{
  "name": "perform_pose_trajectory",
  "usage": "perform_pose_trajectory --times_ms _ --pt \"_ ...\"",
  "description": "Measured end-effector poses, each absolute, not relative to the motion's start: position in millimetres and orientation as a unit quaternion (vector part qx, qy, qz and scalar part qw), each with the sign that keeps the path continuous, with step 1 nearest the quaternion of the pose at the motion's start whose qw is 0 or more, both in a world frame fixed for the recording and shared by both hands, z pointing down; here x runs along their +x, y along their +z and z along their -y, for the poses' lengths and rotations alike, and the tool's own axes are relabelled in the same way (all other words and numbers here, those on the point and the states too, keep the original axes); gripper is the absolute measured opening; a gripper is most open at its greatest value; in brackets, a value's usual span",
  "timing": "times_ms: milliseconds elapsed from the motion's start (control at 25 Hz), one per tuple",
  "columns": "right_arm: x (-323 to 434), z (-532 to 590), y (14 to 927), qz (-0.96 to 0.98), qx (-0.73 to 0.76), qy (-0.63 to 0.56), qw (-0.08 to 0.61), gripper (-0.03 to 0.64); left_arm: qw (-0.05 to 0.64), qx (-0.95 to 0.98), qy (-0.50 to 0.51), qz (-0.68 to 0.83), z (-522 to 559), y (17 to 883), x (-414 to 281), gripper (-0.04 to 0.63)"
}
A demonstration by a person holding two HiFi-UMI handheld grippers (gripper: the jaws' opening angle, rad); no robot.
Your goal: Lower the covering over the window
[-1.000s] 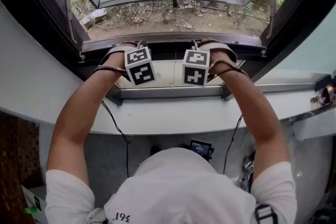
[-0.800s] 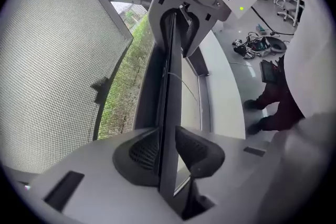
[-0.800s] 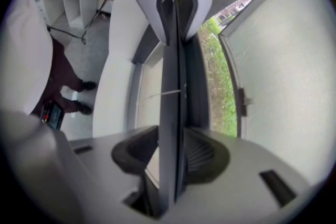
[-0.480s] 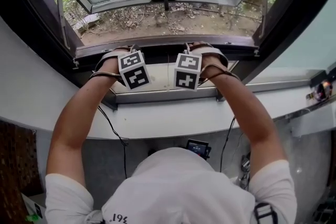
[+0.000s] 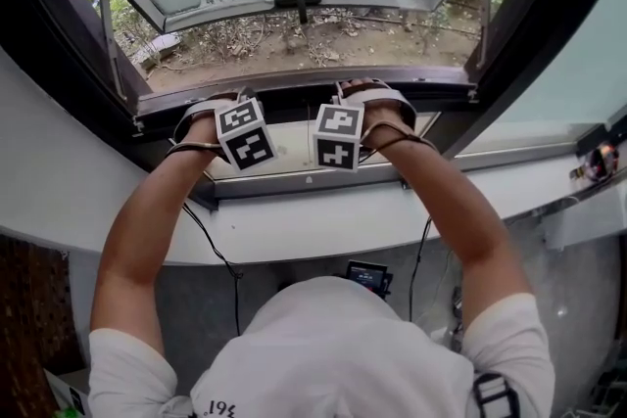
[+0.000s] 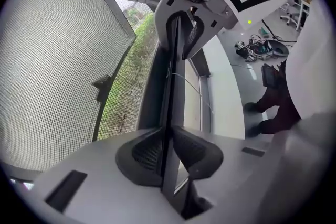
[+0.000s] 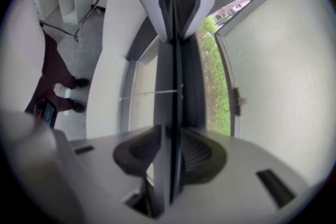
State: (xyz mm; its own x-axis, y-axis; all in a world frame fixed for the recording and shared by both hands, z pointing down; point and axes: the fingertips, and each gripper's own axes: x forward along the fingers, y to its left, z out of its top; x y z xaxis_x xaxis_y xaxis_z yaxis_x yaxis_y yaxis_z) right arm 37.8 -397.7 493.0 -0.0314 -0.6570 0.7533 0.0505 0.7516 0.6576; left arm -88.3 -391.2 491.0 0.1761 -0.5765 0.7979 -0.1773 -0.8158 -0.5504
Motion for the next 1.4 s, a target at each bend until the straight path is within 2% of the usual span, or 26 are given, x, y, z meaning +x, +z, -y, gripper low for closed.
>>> perform_pose_trajectory --times_ms 520,840,1400 --pt "38 398 492 0.679 0.239 -0.265 0.641 0.109 0.175 -0.744 -0.591 -0.258 392 491 -87 0.081" --pt "39 391 492 0.686 0.229 -0.270 0.636 0.163 0.201 -0.743 -0.578 -0.271 391 485 -89 0.081" --pt "40 387 494 0.693 0.231 -0.273 0.626 0.183 0.217 -0.745 -0.569 -0.274 387 487 -89 0.081"
